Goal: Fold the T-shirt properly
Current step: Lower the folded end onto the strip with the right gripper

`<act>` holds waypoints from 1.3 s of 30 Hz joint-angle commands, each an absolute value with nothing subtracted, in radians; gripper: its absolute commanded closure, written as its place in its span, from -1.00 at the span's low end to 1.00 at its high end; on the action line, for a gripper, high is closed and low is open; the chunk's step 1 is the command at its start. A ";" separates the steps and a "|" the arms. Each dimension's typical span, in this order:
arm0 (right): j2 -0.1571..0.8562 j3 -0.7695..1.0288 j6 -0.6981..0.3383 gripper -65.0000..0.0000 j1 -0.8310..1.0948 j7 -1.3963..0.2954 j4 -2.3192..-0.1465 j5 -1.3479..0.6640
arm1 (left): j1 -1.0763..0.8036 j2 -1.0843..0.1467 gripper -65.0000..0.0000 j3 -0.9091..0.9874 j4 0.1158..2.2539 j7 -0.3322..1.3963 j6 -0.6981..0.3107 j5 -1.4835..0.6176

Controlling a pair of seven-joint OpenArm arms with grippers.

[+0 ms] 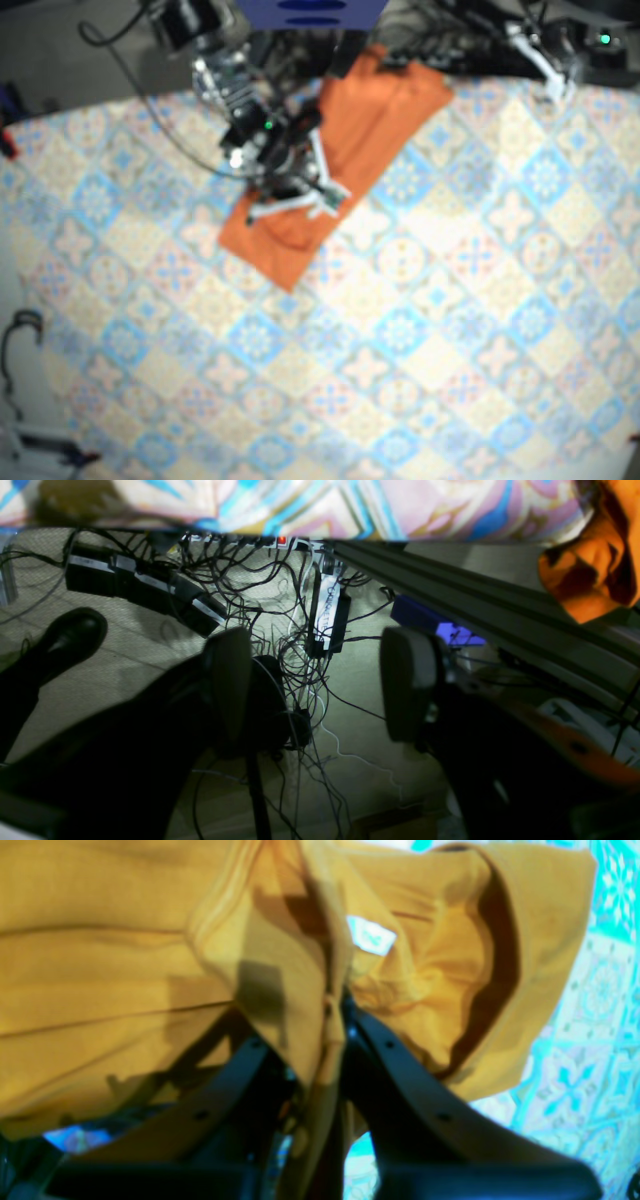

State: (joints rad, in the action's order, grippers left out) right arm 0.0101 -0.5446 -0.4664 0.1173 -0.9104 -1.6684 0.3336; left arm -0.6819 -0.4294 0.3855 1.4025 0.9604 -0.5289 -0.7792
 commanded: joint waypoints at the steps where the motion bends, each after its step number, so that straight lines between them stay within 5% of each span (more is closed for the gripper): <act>1: -0.001 -0.553 -0.463 0.92 0.107 -0.894 -1.687 0.326 | -0.691 -0.446 -0.23 0.390 1.412 0.957 -0.536 -0.788; 22: -0.001 -0.630 -0.378 0.89 0.105 -0.865 -1.679 0.325 | -0.690 -0.446 -0.23 0.390 1.412 0.957 -0.536 -0.788; 32: -0.001 -0.630 -0.377 0.22 0.127 -0.863 -1.685 0.325 | -0.690 -0.446 -0.23 0.390 1.412 0.957 -0.536 -0.788; 39: 0.001 -0.631 -0.375 -0.01 0.136 -0.863 -1.701 0.326 | -0.690 -0.446 -0.23 0.390 1.412 0.955 -0.536 -0.785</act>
State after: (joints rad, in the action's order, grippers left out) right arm 0.0063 -0.6285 -0.3801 0.1429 -0.8795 -1.6749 0.3298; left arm -0.6815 -0.4294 0.3855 1.4025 0.9596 -0.5289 -0.7788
